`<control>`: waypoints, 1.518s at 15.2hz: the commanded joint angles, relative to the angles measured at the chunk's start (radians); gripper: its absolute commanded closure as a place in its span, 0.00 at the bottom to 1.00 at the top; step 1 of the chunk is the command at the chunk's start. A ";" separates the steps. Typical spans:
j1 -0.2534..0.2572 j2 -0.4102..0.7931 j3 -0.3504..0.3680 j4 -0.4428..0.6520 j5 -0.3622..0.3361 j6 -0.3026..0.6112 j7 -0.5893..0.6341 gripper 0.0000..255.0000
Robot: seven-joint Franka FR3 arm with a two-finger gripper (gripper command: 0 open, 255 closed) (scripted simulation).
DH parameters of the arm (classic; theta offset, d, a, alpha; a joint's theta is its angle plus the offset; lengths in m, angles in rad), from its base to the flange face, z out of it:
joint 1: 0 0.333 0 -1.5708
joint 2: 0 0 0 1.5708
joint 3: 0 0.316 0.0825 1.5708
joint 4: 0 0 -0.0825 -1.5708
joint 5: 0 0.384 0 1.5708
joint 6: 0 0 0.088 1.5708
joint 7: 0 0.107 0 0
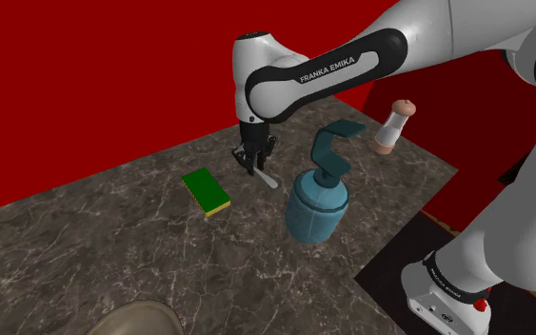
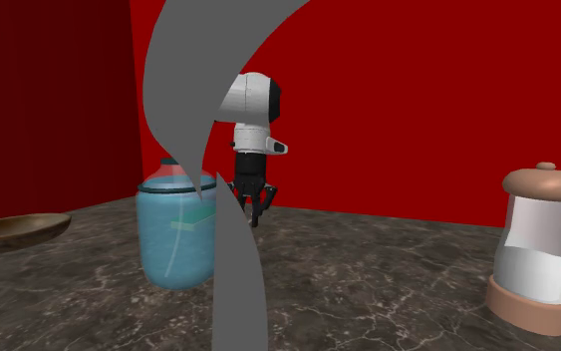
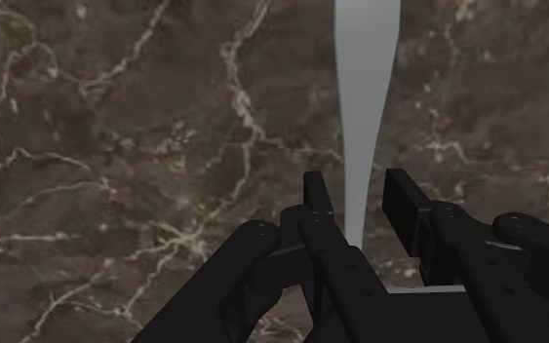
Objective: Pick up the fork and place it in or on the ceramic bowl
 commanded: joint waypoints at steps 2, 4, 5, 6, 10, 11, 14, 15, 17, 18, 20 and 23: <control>0.000 0.000 0.000 0.000 0.000 0.000 0.000 1.00; 0.000 0.000 0.000 0.000 0.000 0.000 0.000 1.00; 0.000 0.000 0.000 0.000 0.000 0.000 0.000 1.00; 0.000 0.000 0.000 0.000 0.000 0.000 0.000 1.00; -0.002 -0.025 0.002 0.024 0.008 -0.047 -0.003 1.00; -0.003 -0.030 0.003 0.030 0.010 -0.059 -0.004 1.00; -0.004 -0.047 0.004 0.051 0.015 -0.096 -0.006 1.00; -0.005 -0.051 0.005 0.059 0.017 -0.108 -0.006 1.00; -0.006 -0.061 0.005 0.074 0.020 -0.132 -0.007 1.00; -0.006 -0.065 0.006 0.082 0.021 -0.145 -0.007 1.00; -0.007 -0.073 0.006 0.099 0.024 -0.169 -0.008 1.00; -0.007 -0.084 0.007 0.127 0.027 -0.207 -0.008 1.00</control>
